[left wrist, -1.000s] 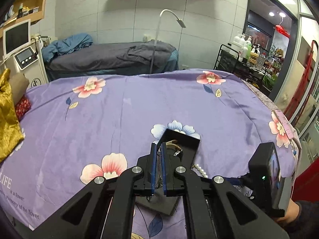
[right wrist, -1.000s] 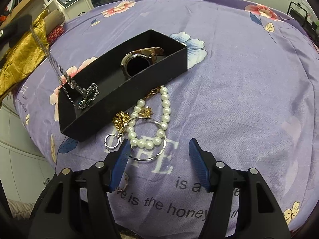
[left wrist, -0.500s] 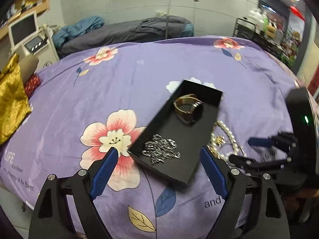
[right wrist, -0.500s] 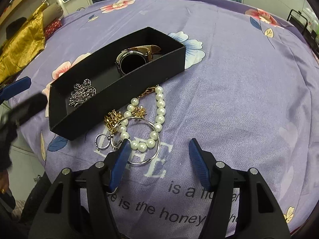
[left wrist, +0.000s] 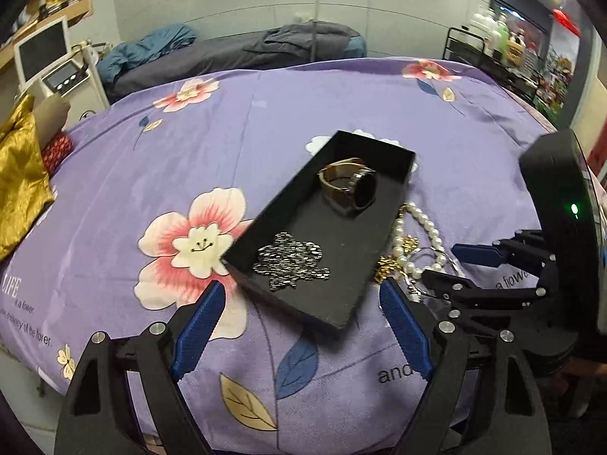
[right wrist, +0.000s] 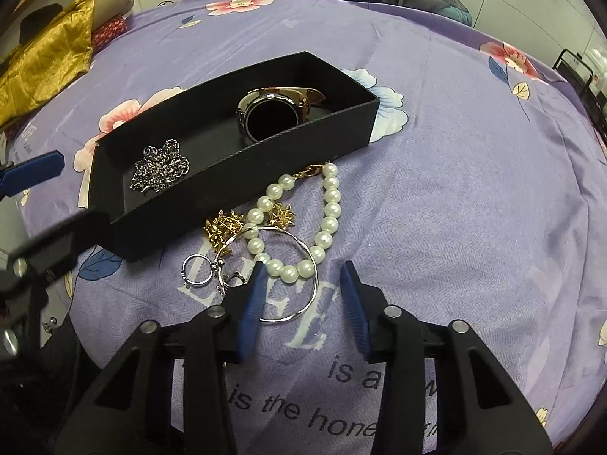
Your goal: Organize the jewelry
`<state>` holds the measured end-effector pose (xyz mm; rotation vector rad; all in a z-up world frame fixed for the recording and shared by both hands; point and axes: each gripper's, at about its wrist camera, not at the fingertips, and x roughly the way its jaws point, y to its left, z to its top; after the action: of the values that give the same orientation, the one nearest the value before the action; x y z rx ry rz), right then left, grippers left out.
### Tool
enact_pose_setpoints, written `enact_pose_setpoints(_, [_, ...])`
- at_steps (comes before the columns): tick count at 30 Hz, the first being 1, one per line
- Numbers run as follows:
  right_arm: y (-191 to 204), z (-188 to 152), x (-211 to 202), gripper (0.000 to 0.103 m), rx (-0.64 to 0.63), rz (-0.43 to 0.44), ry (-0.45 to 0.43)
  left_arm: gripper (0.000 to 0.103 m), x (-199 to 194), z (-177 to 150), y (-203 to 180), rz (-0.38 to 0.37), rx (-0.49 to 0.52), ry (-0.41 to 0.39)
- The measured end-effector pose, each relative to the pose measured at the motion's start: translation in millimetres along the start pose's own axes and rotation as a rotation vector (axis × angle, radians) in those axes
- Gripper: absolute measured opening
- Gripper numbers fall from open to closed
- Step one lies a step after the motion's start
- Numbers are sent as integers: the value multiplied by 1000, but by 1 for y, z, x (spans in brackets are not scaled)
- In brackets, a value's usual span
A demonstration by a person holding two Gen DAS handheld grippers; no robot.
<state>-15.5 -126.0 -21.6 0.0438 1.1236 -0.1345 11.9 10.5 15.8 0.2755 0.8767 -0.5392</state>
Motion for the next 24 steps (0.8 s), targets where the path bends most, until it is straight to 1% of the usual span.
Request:
enact_pose_setpoints(1, [2, 1, 0, 35, -6, -11, 1, 81, 0, -1, 2, 10, 2, 0])
enact_pose_setpoints(3, [2, 1, -1, 27, -7, -9, -1, 81, 0, -1, 3, 23, 11, 5])
enact_pose_setpoints(4, [1, 1, -2, 26, -2, -7, -2, 81, 1, -2, 3, 30, 12, 7])
enact_pose_setpoints(5, [0, 1, -3, 13, 6, -6, -4, 81, 1, -2, 3, 30, 9, 9])
enact_pose_setpoints(6, [-3, 1, -4, 7, 18, -6, -6, 81, 1, -2, 3, 25, 6, 10])
enact_pose_setpoints(9, [-13, 2, -8, 5, 63, 41, -4, 81, 2, -3, 0, 12, 9, 16])
enact_pose_setpoints(11, [-17, 2, -10, 5, 79, 56, -2, 81, 2, -3, -3, 12, 19, 15])
enact_pose_setpoints(16, [-18, 2, -14, 4, 80, 61, -11, 81, 2, -3, -4, 10, 18, 17])
enact_pose_setpoints(18, [-18, 2, -11, 5, 79, 71, 7, 82, 2, -2, -3, 8, 13, 20])
enact_pose_setpoints(20, [-20, 3, -4, 9, 96, 80, 32, 82, 3, -2, -1, 9, 1, 25])
enact_pose_setpoints(24, [-18, 1, -2, 10, 92, 77, 33, 83, 3, 0, 3, 6, -18, 26])
